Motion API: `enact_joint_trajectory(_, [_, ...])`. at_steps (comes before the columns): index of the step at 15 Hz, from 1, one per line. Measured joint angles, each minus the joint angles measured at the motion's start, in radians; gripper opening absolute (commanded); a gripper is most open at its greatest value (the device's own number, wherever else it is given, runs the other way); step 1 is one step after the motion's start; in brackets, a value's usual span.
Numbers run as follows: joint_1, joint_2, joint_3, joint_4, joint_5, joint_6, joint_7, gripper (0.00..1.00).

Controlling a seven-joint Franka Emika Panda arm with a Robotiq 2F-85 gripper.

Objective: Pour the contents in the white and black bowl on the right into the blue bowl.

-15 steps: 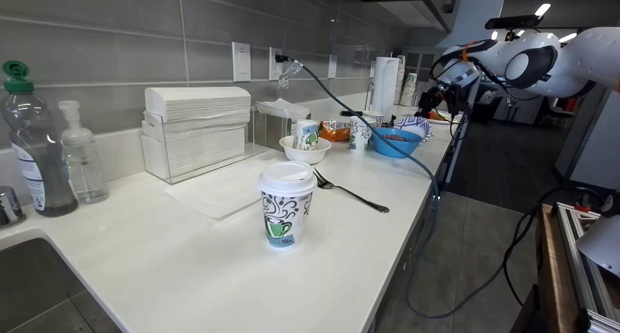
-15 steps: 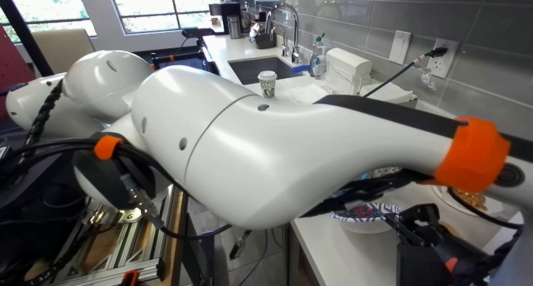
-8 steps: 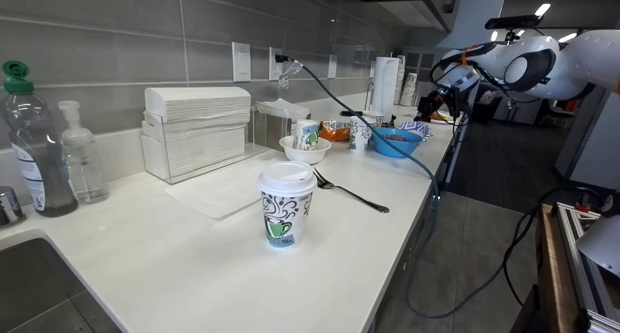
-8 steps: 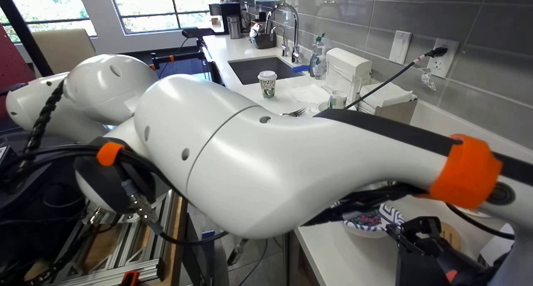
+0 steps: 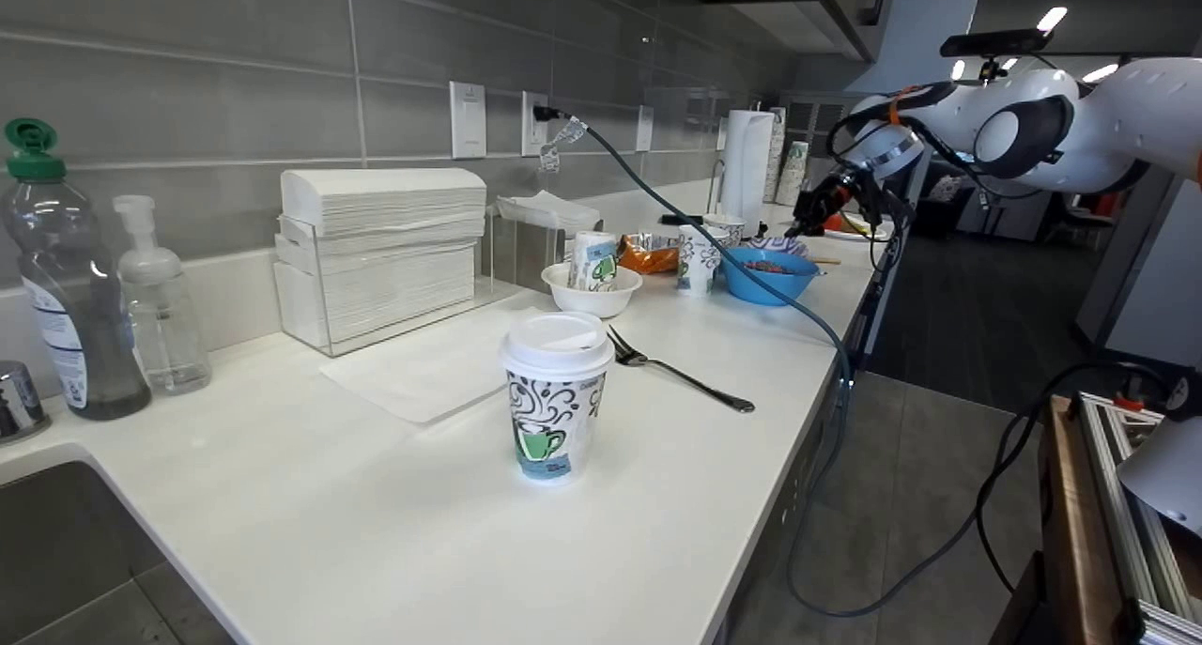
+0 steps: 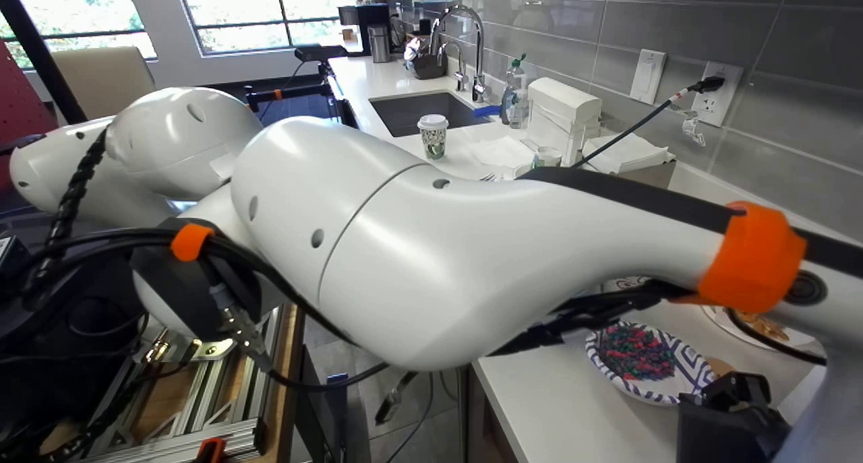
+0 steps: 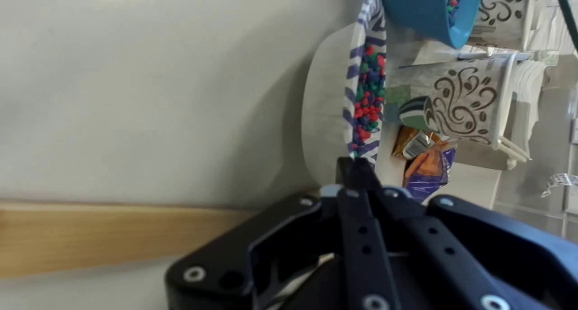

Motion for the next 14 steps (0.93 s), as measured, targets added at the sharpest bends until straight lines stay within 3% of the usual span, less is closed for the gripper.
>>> enact_joint_trajectory(1, [0.007,0.0,-0.004,0.0,-0.004,0.011,0.004,0.27])
enact_joint_trajectory(11, [0.034,0.002,-0.018,0.0,-0.043,0.02,0.019,0.99])
enact_joint_trajectory(14, [0.041,0.005,-0.018,0.0,-0.053,0.02,0.019,1.0])
